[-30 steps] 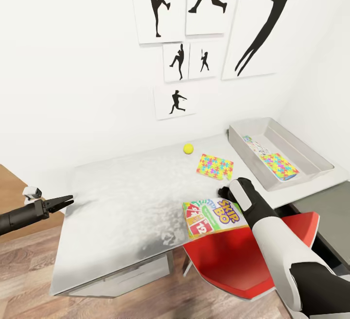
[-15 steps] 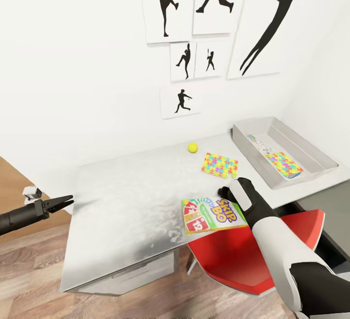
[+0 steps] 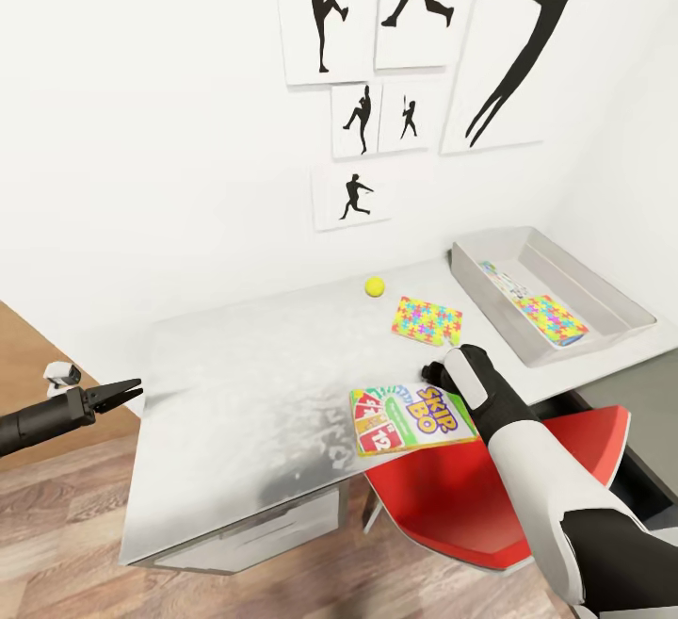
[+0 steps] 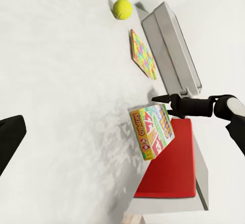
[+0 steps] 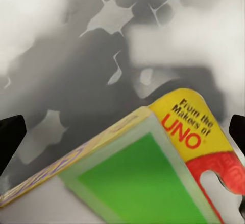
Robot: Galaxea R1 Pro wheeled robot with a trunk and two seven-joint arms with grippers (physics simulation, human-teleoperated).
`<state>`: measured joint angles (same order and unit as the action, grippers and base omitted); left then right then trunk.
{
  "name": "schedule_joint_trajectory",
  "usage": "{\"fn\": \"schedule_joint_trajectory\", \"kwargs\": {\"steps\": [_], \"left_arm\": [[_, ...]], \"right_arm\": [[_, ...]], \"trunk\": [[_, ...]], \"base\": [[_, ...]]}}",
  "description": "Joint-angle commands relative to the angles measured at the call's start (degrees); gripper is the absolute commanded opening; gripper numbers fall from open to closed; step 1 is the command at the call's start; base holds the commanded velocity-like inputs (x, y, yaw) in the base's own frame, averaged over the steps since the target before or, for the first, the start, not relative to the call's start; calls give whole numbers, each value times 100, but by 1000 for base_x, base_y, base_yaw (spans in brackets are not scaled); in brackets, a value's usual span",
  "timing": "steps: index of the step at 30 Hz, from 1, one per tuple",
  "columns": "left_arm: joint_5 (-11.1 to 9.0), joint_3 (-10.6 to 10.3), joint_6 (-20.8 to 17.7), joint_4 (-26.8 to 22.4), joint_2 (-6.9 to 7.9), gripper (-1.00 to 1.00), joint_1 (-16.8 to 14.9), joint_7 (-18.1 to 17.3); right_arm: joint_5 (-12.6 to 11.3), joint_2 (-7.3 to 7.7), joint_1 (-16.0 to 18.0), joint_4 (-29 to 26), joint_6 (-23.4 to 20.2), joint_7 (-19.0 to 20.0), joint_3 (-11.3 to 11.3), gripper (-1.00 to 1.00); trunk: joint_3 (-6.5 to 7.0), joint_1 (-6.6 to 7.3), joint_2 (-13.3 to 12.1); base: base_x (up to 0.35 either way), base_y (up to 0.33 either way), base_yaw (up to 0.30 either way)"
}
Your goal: Put all the toys in the child's room - the three board games (two on the bed and one on the table), the two jigsaw puzzles on the table, and the tennis ball on the table - inside the toy box on the table in the child's room.
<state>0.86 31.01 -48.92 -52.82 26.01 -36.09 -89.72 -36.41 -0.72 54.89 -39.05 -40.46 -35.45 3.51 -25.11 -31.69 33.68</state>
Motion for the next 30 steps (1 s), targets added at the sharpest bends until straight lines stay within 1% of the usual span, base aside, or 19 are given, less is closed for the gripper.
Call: {"fn": "schedule_joint_trajectory", "kwargs": {"steps": [1, 10, 19, 30], "left_arm": [[10, 2, -61, 0, 1, 100, -3, -28], [10, 2, -57, 0, 1, 100, -4, -28], [10, 2, -57, 0, 1, 100, -3, -28], [10, 4, -61, 0, 1, 100, -4, -28]], "right_arm": [[-60, 3, 4, -6, -6, -59, 20, 100], [-57, -11, 4, -6, -6, -59, 18, 100], [-64, -36, 4, -6, -19, -66, 17, 100], [-77, -58, 4, -6, -39, -70, 19, 100]], "trunk": [[0, -2, 7], [63, -2, 7], [69, -2, 7], [69, -2, 7]], "base": [[0, 0, 0], [0, 0, 27], [-2, 0, 6], [-45, 13, 0]]}}
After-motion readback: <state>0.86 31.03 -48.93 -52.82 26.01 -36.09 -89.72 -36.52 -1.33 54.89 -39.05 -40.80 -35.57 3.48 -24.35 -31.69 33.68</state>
